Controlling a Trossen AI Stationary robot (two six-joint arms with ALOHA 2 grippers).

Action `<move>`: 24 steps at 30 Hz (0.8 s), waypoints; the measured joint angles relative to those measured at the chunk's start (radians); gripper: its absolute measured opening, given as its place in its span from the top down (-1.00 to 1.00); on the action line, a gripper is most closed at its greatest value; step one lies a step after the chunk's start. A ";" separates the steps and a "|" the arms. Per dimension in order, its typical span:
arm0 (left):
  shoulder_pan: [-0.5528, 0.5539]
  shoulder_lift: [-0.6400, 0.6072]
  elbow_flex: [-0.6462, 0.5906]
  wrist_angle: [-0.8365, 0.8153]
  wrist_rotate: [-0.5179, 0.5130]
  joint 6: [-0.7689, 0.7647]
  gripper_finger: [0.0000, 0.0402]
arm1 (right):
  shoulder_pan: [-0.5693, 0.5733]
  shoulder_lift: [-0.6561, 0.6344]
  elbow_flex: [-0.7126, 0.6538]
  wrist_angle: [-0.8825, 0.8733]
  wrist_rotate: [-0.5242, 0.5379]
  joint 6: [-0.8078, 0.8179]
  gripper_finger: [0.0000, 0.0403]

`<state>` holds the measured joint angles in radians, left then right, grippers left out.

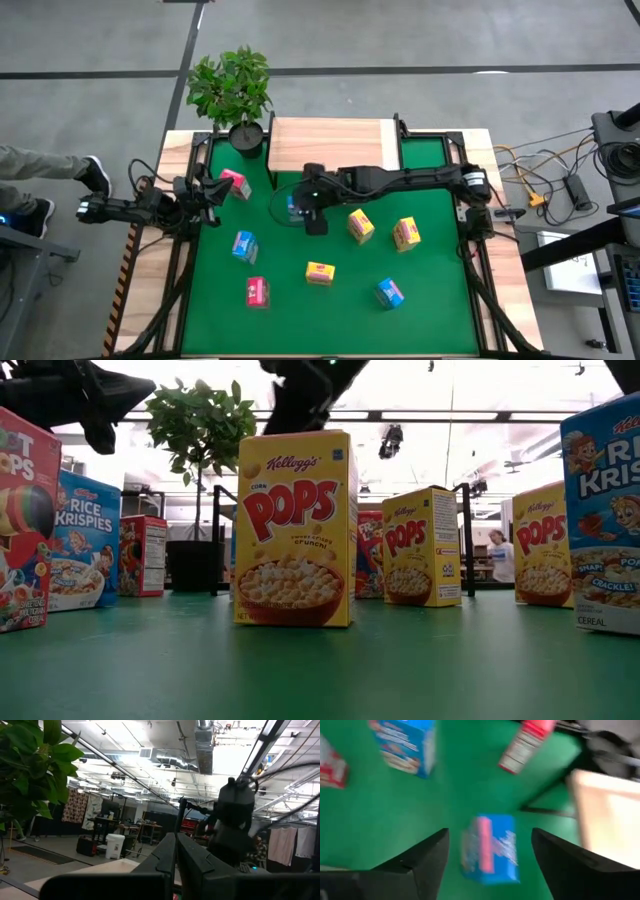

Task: Stack cereal on shelf
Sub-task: Put the middle blue cereal box on the shelf

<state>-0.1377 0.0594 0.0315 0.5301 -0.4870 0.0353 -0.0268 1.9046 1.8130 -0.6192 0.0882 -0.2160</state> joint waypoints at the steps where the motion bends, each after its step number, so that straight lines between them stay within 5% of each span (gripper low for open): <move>1: 0.000 0.000 0.000 0.000 0.000 0.000 1.00 | -0.005 0.013 -0.001 0.005 -0.017 -0.004 -0.42; 10: 0.000 0.000 0.000 -0.004 0.000 0.000 1.00 | -0.049 0.085 -0.001 0.024 -0.020 -0.005 -0.54; 24: 0.000 0.000 0.000 -0.008 0.000 0.000 1.00 | -0.050 0.095 -0.001 0.020 -0.020 0.008 -0.44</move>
<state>-0.1375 0.0597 0.0315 0.5224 -0.4870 0.0353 -0.0772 1.9992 1.8122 -0.5991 0.0681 -0.2085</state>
